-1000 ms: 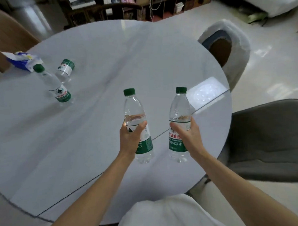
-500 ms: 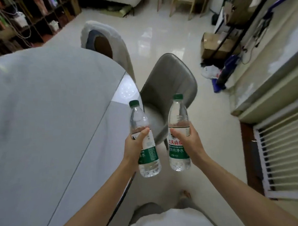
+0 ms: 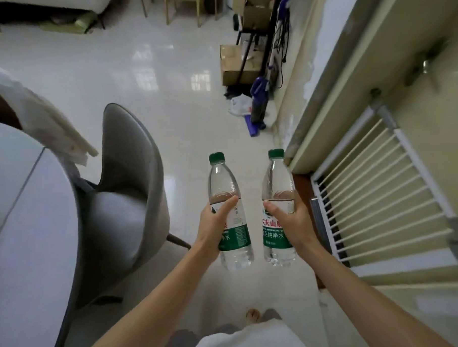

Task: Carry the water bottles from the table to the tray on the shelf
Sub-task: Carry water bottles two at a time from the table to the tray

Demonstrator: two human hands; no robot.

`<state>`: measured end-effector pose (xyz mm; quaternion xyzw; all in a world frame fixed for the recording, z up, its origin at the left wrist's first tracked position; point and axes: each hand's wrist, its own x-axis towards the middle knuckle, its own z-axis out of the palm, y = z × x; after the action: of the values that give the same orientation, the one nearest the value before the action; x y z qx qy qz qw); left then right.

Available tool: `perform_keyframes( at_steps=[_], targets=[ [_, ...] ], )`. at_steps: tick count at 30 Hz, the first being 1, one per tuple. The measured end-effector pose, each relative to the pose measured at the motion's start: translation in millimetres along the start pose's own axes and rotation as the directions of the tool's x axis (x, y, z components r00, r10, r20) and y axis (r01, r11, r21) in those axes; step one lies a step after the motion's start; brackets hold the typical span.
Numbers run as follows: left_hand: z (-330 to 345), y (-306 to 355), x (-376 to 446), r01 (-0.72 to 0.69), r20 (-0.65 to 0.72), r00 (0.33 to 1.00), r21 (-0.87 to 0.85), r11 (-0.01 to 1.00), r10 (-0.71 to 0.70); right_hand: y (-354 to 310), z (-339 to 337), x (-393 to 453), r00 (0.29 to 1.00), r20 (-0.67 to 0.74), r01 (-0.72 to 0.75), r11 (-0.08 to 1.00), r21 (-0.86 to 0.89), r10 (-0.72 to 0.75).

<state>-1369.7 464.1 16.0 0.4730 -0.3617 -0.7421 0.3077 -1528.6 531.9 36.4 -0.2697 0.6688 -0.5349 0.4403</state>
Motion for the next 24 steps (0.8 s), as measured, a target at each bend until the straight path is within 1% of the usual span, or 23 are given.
perform_keyframes(
  at_steps=[3, 5, 8, 10, 12, 15, 17, 19, 22, 24],
  targets=[
    [35, 5, 33, 0.034, 0.024, 0.999, 0.008, 0.999, -0.034, -11, -26, 46, 1.000, -0.020, -0.020, 1.000, 0.016, 0.020],
    [47, 11, 61, 0.025, 0.007, 1.000, 0.021, 0.999, -0.025, -18, -33, 82, 1.000, -0.008, -0.029, 0.999, 0.030, 0.030],
    [54, 27, 115, 0.018, -0.015, 1.000, 0.036, 0.999, -0.018, -26, -31, 139, 0.998, 0.004, -0.060, 0.996, 0.065, 0.060],
    [56, 44, 159, 0.021, -0.028, 0.999, 0.024, 1.000, -0.020, -34, -24, 182, 0.998, -0.013, -0.065, 0.993, 0.094, 0.066],
    [60, 69, 205, 0.009, -0.032, 0.999, 0.029, 1.000, -0.008, -47, -15, 223, 0.998, -0.035, -0.056, 0.993, 0.103, 0.060],
    [65, 115, 272, -0.003, 0.003, 1.000, 0.047, 0.999, 0.003, -78, 1, 283, 0.996, -0.064, -0.053, 0.993, 0.110, 0.060],
    [69, 149, 313, -0.019, 0.026, 1.000, 0.054, 0.998, 0.018, -103, 11, 326, 0.997, -0.070, -0.026, 0.996, 0.089, 0.033],
    [71, 181, 351, -0.050, 0.034, 0.998, 0.068, 0.996, 0.047, -126, 23, 369, 0.998, -0.063, 0.000, 0.998, 0.063, 0.004],
    [66, 224, 403, -0.065, 0.020, 0.998, 0.063, 0.996, 0.064, -151, 45, 432, 0.999, -0.037, -0.014, 0.996, 0.092, 0.018],
    [59, 252, 441, -0.076, -0.006, 0.997, 0.052, 0.996, 0.076, -166, 63, 481, 1.000, -0.007, -0.021, 0.996, 0.081, 0.022]
  ],
)
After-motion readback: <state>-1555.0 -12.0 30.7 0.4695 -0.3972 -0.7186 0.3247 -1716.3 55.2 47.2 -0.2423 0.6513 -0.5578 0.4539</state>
